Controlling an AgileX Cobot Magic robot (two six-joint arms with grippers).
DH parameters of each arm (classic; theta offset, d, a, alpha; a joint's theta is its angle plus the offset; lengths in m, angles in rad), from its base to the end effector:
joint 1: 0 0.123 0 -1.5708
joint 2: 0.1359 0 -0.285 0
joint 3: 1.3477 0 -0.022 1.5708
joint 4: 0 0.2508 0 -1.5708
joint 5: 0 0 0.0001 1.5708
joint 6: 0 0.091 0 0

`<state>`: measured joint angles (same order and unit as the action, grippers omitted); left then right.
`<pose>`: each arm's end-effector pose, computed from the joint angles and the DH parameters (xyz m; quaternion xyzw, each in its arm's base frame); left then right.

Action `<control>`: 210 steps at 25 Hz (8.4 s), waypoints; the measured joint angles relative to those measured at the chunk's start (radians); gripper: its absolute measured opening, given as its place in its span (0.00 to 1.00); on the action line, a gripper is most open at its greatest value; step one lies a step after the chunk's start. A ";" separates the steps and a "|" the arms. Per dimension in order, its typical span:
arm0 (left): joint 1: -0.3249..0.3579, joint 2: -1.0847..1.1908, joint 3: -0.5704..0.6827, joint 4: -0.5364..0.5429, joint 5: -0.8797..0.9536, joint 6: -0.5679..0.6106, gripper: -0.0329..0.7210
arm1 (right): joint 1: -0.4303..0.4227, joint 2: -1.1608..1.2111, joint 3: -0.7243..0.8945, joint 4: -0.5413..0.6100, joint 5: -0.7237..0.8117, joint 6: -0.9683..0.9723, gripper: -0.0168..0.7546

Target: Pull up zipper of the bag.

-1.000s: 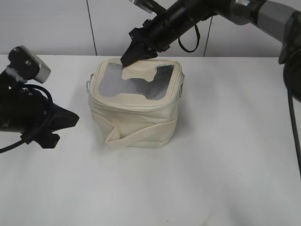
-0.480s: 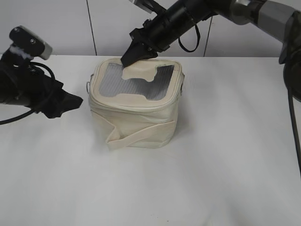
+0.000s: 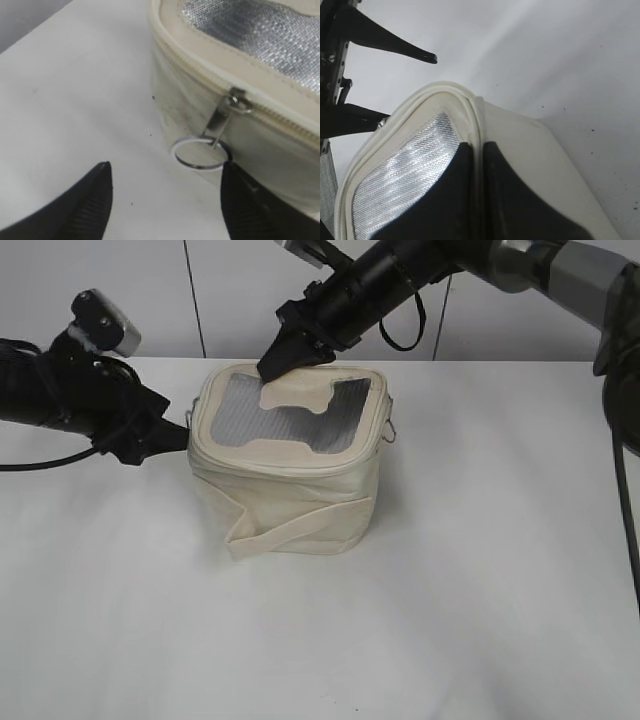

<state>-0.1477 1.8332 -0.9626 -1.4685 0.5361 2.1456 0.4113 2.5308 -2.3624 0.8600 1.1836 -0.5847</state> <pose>0.3451 -0.0982 0.1657 0.4537 0.7849 -0.1446 0.3966 0.4648 0.2724 0.1973 -0.3441 0.8354 0.3920 0.1731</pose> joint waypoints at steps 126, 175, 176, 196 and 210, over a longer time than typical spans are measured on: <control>-0.085 -0.434 0.137 0.389 0.157 -0.833 0.66 | -0.146 -0.070 -0.001 -0.063 0.022 0.158 0.47; -0.244 0.489 -1.121 0.729 0.649 -1.038 0.18 | -0.325 -0.648 1.444 0.777 -0.461 -1.168 0.64; -0.245 0.489 -1.121 0.732 0.650 -1.039 0.14 | -0.324 -0.648 1.444 0.788 -0.461 -1.208 0.64; -0.246 0.489 -1.121 0.735 0.648 -1.057 0.11 | -0.204 -0.562 1.445 0.959 -0.592 -1.445 0.64; -0.246 0.489 -1.121 0.735 0.646 -1.058 0.10 | -0.204 -0.553 1.398 0.964 -0.592 -1.448 0.64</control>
<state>-0.3938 2.3226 -2.0841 -0.7331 1.1818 1.0877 0.2078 1.9781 -0.9642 1.8240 0.5914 -2.0329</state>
